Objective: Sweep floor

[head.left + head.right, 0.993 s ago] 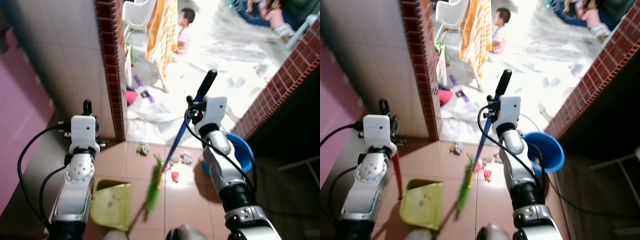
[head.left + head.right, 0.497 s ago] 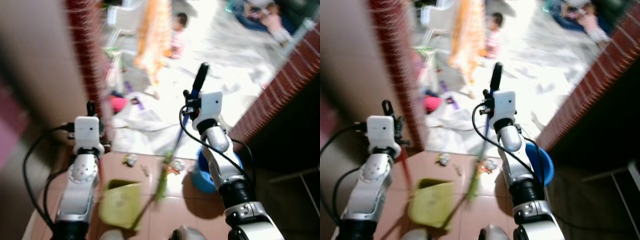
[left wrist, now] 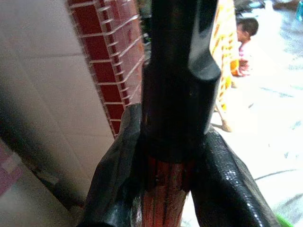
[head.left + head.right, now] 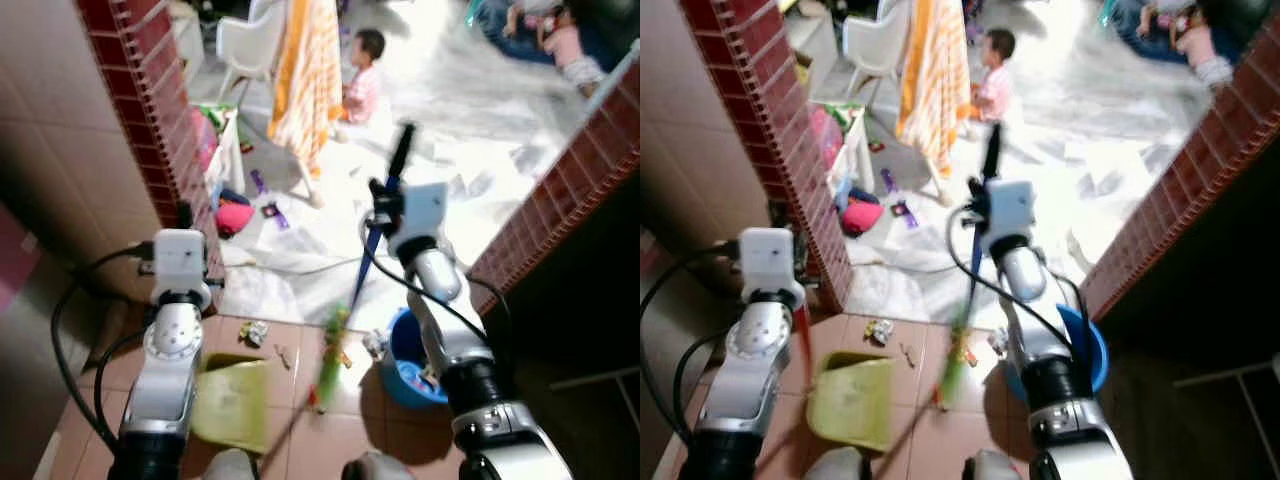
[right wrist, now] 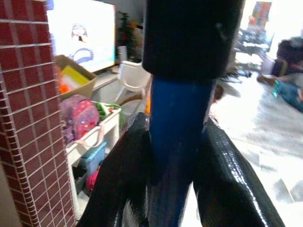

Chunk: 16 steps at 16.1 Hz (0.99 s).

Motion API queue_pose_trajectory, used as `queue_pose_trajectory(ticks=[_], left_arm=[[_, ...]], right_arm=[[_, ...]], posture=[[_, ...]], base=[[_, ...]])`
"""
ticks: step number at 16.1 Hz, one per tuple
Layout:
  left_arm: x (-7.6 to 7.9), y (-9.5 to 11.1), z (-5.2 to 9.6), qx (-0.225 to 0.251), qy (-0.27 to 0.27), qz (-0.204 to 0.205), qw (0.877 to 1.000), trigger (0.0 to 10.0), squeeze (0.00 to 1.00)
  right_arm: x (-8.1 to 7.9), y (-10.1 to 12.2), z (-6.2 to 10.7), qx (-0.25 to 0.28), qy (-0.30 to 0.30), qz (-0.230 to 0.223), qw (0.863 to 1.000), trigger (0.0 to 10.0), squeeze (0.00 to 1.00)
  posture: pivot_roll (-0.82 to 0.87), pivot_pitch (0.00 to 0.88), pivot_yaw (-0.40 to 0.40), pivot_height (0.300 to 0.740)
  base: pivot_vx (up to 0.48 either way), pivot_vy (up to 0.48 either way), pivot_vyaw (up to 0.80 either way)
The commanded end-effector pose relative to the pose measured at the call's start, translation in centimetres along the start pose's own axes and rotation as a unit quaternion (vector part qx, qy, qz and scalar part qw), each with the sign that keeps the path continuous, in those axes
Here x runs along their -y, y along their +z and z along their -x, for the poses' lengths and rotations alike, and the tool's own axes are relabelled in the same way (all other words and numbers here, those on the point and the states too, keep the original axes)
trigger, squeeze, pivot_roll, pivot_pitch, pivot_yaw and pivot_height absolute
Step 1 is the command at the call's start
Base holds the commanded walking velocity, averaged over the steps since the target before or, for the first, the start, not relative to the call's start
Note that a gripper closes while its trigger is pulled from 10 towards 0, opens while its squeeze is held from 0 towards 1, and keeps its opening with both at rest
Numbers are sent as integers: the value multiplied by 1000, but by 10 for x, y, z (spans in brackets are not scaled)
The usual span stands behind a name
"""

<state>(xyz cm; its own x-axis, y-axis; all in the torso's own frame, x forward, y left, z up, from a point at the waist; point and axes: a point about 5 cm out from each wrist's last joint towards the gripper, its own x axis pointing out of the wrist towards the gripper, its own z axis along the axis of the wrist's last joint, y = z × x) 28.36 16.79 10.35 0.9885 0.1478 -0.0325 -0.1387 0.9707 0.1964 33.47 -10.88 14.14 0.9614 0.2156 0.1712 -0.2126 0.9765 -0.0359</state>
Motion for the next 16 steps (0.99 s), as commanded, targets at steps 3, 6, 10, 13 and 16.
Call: queue_pose_trajectory(ticks=[3,6,10,13,16], left_arm=[[10,0,-5,8,-8,-10,1000,10000,0],[15,-2,-7,3,-11,-6,1000,10000,0],[25,-9,-12,20,-13,0,1000,10000,0],[31,-10,-20,29,-1,18,999,10000,0],[41,-5,-28,56,8,34,998,10000,0]], right_arm=[[3,7,3,25,8,30,999,10000,0],[3,3,6,17,9,36,999,10000,0],[0,-9,18,-3,27,35,999,10000,0],[-6,-10,17,-6,28,36,999,10000,0],[-16,-13,16,-20,28,14,999,10000,0]], posture=[[10,65,-50,740],[0,81,-48,740],[-34,94,-64,740],[-46,101,-57,740],[-79,119,-70,740]], base=[[0,0,0],[0,0,0],[0,0,0],[0,0,0],[0,0,0]])
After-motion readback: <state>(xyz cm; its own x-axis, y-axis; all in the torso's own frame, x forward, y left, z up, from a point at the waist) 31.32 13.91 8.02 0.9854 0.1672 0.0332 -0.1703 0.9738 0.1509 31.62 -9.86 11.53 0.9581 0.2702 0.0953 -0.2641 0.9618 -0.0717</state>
